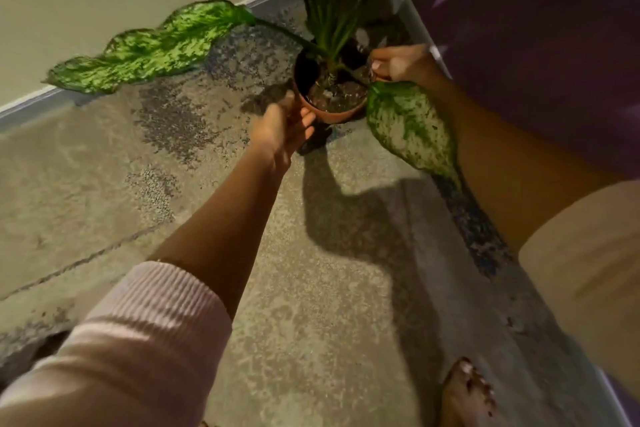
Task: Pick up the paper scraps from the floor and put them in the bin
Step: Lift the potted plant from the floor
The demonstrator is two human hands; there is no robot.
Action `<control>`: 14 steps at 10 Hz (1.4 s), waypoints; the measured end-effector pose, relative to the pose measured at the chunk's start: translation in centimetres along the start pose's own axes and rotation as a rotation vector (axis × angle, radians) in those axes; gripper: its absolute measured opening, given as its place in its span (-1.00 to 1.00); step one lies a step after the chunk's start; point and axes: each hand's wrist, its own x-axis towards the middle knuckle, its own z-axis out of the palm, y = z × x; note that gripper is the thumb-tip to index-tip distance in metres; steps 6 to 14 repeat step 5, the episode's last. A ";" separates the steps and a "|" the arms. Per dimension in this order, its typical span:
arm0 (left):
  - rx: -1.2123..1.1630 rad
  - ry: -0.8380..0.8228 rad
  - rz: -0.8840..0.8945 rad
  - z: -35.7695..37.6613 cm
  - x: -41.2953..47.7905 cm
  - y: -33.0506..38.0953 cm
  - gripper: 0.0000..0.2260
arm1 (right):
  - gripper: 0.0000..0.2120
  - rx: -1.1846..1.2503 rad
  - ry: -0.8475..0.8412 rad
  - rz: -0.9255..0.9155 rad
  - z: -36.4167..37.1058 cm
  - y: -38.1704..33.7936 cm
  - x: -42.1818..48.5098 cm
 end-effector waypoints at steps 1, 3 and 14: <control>-0.002 0.036 -0.009 0.6 -0.6 0.0 -0.69 | -0.68 -0.052 -0.079 -0.093 0.2 1.0 -0.2; -0.005 0.072 -0.036 1.1 -1.4 0.2 -0.70 | -0.60 -0.133 -0.119 -0.199 -1.5 2.3 -1.9; 0.130 0.167 0.086 1.1 -3.4 -0.7 -0.80 | -0.82 -0.055 -0.028 -0.159 -1.0 4.2 -5.1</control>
